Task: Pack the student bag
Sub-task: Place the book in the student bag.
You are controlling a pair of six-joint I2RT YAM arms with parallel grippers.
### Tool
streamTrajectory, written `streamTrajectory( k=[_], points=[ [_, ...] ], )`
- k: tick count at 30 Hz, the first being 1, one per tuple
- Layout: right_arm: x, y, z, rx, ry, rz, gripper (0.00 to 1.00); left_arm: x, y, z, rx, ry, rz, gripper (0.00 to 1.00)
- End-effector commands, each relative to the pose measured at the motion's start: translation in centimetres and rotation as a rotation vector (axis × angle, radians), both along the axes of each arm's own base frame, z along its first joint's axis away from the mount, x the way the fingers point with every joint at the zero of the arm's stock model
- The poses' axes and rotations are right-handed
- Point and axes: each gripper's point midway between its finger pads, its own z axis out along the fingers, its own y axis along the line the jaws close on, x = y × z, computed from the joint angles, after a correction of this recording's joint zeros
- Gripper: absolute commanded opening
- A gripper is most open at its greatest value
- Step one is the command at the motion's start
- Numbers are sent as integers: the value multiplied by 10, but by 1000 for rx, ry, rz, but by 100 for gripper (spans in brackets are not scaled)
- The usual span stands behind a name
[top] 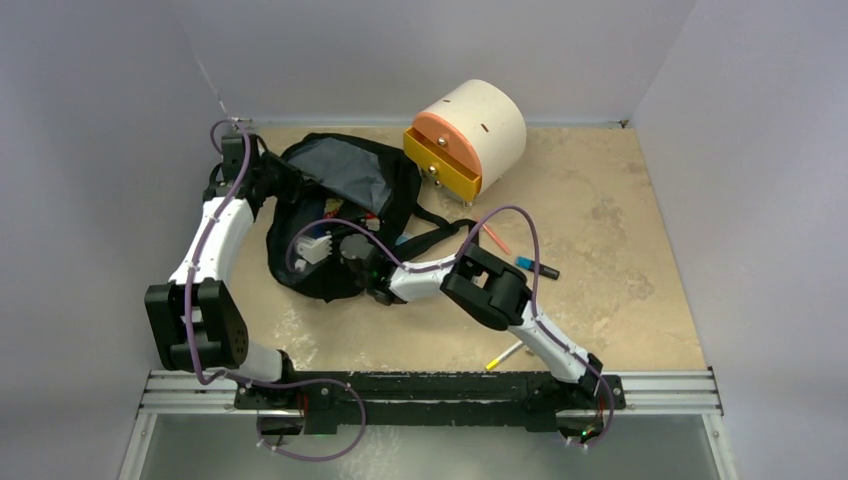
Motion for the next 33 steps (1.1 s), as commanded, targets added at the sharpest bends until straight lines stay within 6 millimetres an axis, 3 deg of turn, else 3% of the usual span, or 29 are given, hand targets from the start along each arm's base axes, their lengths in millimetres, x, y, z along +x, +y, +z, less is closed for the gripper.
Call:
streamTrajectory(
  k=[1,4,8,13,17,20,23,28,30,33],
  points=[
    [-15,-1,70,241,-31,39,63,2,-3,44,7,-147,-37,0],
    [-32,-1,83,308,44,88,74,4,-2,40,16,-146,-44,0],
    [-74,-5,114,455,166,203,80,7,-1,39,42,-163,-63,1],
    [-130,-25,163,725,396,366,82,5,-1,42,79,-184,-90,23],
    [-144,-43,187,890,573,360,82,-4,1,39,117,-172,-105,44],
    [-135,-55,203,991,671,314,82,-20,5,34,160,-130,-101,56],
    [-106,-66,205,1068,838,243,82,-41,12,34,206,-99,-74,57],
    [-60,-71,188,1043,963,80,81,-83,28,37,303,-85,2,58],
    [-46,-66,181,1013,1030,41,81,-101,32,31,324,-62,24,58],
    [-33,-65,156,950,1072,-38,80,-125,30,18,320,-26,24,58]
  ],
)
